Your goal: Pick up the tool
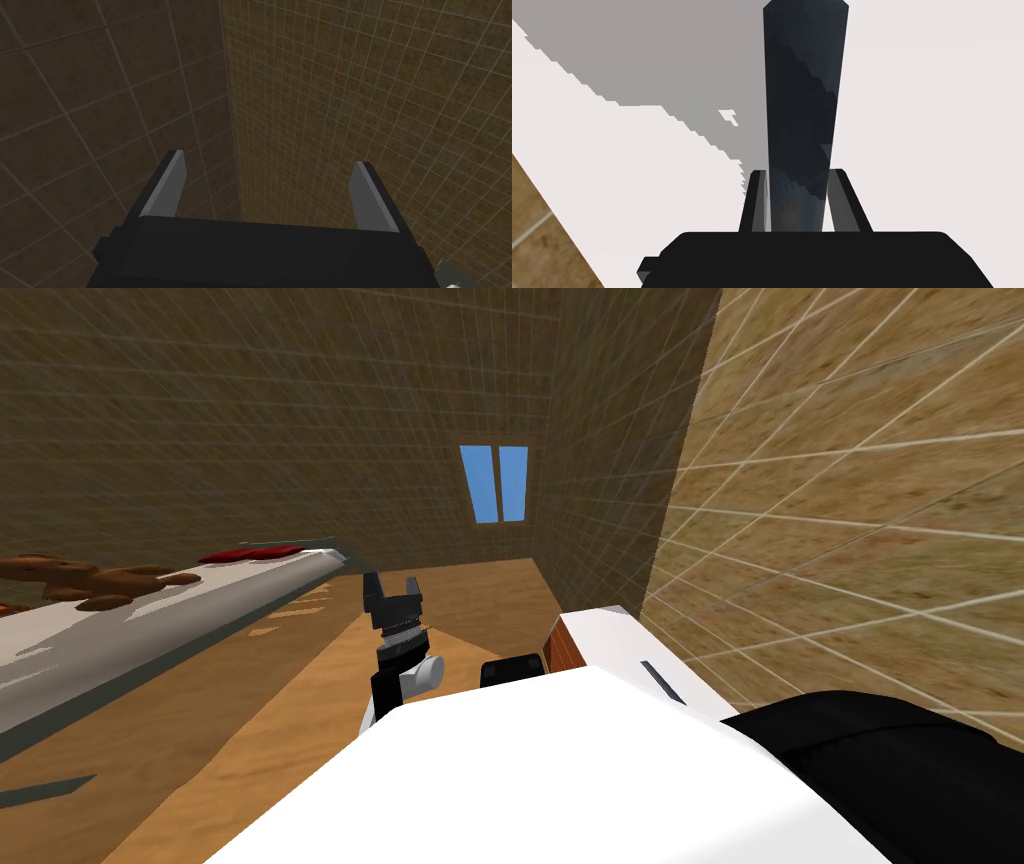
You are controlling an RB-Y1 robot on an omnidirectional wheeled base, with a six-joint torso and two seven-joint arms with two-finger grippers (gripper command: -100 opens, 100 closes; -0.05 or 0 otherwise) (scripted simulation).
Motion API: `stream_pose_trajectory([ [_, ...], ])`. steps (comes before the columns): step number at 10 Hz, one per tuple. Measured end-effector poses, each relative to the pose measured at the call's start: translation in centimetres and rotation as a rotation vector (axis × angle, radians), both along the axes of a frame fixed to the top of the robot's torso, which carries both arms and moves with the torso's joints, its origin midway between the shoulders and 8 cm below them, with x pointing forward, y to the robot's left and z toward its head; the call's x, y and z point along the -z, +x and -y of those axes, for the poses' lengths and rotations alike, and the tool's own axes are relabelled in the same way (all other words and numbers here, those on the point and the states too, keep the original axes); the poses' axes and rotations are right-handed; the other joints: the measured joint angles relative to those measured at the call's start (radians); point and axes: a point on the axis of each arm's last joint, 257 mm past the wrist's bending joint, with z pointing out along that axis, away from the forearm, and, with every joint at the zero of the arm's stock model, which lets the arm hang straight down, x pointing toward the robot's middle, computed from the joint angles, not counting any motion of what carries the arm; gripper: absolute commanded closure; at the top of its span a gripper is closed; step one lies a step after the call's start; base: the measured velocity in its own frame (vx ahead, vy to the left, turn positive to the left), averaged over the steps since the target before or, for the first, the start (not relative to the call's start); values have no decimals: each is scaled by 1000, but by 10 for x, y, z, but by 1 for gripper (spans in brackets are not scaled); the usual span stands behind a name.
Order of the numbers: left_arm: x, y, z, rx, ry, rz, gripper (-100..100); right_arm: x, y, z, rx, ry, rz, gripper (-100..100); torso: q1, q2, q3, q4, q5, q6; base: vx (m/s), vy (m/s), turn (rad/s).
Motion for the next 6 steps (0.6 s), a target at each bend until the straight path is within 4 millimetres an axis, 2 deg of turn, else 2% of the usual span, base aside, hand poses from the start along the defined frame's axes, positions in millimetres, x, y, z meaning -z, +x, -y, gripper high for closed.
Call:
stream_pose_trajectory([
  [2, 0, 0, 0, 0, 0, 0, 0, -4, -9, 0, -25, 1, -2, 100, 1, -1, -1, 0, 0, -1, 138, -10, -151],
  [3, 0, 0, 0, 0, 0, 0, 0, -5, -13, 0, -41, 0, -4, 100, 1, -2, -1, 0, 0, -3, 79, -1, -2],
  [6, 0, 0, 0, 0, 0, 0, 0, -7, -20, 0, -79, -1, -2, 100, 0, -1, -1, 0, 0, -3, 131, -21, -180],
])
